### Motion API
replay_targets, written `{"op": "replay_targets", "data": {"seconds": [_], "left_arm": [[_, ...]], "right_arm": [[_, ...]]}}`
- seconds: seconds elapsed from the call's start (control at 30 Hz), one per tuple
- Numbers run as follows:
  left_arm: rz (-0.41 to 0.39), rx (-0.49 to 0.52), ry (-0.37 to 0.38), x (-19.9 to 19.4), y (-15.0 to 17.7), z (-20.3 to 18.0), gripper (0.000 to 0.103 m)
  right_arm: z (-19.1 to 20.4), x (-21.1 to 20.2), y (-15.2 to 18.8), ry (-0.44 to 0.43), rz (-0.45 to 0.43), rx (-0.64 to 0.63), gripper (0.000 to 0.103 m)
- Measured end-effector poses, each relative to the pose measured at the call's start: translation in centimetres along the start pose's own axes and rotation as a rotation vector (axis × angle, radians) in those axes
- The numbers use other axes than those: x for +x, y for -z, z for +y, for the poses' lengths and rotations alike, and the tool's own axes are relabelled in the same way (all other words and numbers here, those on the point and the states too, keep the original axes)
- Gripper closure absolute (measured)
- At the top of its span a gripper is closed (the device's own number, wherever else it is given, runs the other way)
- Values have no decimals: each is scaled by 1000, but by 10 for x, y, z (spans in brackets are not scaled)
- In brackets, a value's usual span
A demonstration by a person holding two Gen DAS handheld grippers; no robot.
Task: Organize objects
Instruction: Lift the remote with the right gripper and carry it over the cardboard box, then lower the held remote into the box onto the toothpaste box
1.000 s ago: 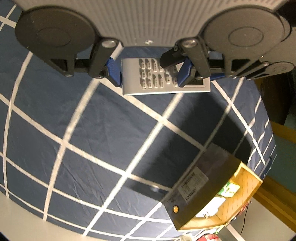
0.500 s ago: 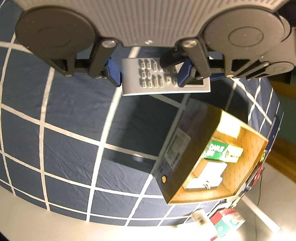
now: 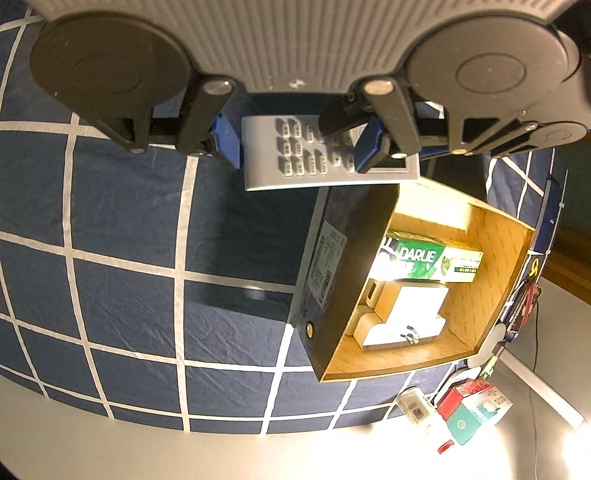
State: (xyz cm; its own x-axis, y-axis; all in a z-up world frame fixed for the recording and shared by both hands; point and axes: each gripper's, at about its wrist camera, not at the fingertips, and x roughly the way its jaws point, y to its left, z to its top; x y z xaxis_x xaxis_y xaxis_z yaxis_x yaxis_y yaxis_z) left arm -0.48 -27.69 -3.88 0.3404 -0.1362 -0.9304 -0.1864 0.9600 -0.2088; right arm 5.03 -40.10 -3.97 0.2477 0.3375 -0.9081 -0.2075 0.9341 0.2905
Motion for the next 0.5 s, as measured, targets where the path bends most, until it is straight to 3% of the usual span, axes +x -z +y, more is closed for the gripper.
{"op": "replay_targets", "data": {"seconds": [0.5], "left_arm": [[-37,-12,-27,-14,-19,17,31]], "right_arm": [[21,0,-21,-28,-22,-35,37]]}}
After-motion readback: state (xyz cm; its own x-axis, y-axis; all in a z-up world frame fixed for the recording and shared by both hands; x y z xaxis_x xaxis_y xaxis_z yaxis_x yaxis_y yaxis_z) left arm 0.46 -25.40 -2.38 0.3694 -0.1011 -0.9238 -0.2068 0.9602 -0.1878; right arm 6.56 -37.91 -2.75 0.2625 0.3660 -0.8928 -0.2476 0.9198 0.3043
